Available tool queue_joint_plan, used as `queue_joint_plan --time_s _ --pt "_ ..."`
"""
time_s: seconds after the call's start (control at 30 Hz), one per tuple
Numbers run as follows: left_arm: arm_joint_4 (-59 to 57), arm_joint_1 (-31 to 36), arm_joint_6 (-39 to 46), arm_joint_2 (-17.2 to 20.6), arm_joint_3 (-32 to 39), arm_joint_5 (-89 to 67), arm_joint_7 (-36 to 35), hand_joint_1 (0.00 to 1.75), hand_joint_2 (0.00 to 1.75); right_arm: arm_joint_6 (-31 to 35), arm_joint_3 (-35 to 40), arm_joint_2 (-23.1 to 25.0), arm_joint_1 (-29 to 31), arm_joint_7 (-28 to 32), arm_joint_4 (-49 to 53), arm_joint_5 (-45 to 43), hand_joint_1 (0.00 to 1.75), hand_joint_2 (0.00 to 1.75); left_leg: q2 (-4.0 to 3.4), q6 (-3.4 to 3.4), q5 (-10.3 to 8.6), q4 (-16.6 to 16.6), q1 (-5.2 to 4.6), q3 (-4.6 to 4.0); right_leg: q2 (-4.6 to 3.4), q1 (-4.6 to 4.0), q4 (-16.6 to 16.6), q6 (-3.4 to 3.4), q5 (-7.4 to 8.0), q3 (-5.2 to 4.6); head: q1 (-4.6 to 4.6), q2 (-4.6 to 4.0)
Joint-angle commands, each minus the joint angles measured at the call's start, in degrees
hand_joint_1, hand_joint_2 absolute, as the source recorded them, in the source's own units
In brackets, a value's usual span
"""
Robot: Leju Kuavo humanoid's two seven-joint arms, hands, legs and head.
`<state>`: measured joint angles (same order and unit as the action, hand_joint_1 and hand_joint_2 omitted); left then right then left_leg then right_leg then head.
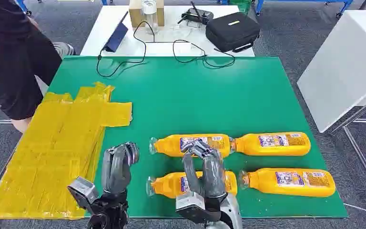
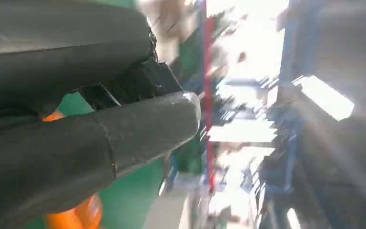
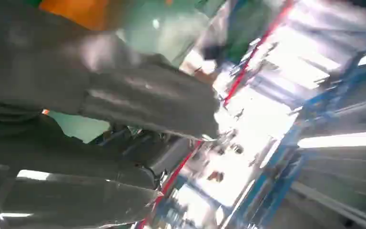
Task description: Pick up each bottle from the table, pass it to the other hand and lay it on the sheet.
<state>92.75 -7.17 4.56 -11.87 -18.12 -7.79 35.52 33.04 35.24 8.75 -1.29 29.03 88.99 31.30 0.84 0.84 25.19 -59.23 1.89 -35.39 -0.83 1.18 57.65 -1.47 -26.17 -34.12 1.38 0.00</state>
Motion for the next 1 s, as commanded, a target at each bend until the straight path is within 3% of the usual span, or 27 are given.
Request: queue_joint_plan --time_s 0.03,0.17,0.47,0.57,0.6,0.63,0.8,0.9,1.0 --pt "3.46 -5.28 3.34 1.40 7.05 -0.48 4.48 0.00 0.00 -4.79 -6.38 -5.81 -2.14 10.97 -5.04 -27.00 0.00 0.00 -0.12 -0.15 0.07 0.20 -0.08 0.39 0.02 0.03 -0.21 0.08 -0.03 0.36 0.02 0.00" --pt "2.79 -4.96 -0.20 0.00 10.17 1.79 4.48 0.00 0.00 -5.67 -5.87 -5.50 -3.06 10.97 -2.75 -26.18 0.00 0.00 -0.07 -0.17 0.05 0.09 -0.10 0.17 0.10 0.04 -0.10 0.07 -0.02 0.19 -0.02 0.00" --pt "1.84 -4.91 1.11 -0.56 11.05 -1.14 3.85 0.00 0.00 -5.46 -5.77 -5.05 -3.09 10.97 -3.80 -25.10 0.00 0.00 -0.01 -0.23 0.01 0.07 -0.08 0.09 0.14 0.02 -0.08 0.04 0.00 0.13 0.00 0.00" --pt "1.25 -5.25 1.21 -0.85 11.85 -1.62 3.60 0.00 0.00 -9.45 -6.60 -5.11 -4.26 10.06 -2.84 -20.51 0.00 0.00 -0.01 -0.26 0.01 0.13 -0.09 0.21 0.17 0.02 -0.15 0.06 -0.01 0.26 0.00 0.00" --pt "1.15 -5.39 1.36 -0.88 12.10 -1.75 3.59 0.00 0.00 -9.80 -6.68 -5.74 -5.11 9.07 -0.51 -18.63 0.00 1.75 -0.02 -0.29 0.03 0.17 -0.11 0.30 0.20 0.03 -0.20 0.08 -0.02 0.36 -0.02 0.00" --pt "1.02 -5.74 1.46 -0.95 12.74 -2.58 2.07 0.00 0.00 -9.88 -7.52 -6.99 -6.32 3.79 2.54 -12.95 0.00 1.75 0.03 -0.25 0.02 0.10 -0.09 0.17 0.20 0.03 -0.12 0.06 -0.03 0.23 0.00 0.00" --pt "1.03 -6.16 1.18 -1.04 13.16 -3.10 1.56 0.00 0.00 -10.19 -9.01 -8.25 -7.91 1.95 5.62 -8.84 0.00 1.75 0.04 -0.29 0.04 0.13 -0.13 0.25 0.27 0.05 -0.15 0.07 -0.06 0.33 -0.02 0.00" --pt "0.18 -6.24 -1.61 -0.33 13.08 -3.61 -0.45 0.00 0.00 -13.35 -11.85 -11.77 -11.47 -11.53 12.94 12.13 0.00 1.75 0.06 -0.26 0.03 0.07 -0.12 0.11 0.23 0.05 -0.09 0.03 -0.03 0.18 -0.02 0.00" --pt "-1.21 -6.06 -1.67 -0.30 14.25 -3.13 -1.00 0.00 0.00 -15.48 -17.36 -13.14 -15.67 -15.23 21.46 19.16 0.00 1.75 0.25 -0.31 0.02 0.08 -0.16 0.15 0.45 0.08 -0.11 0.04 -0.09 0.28 0.00 0.00"
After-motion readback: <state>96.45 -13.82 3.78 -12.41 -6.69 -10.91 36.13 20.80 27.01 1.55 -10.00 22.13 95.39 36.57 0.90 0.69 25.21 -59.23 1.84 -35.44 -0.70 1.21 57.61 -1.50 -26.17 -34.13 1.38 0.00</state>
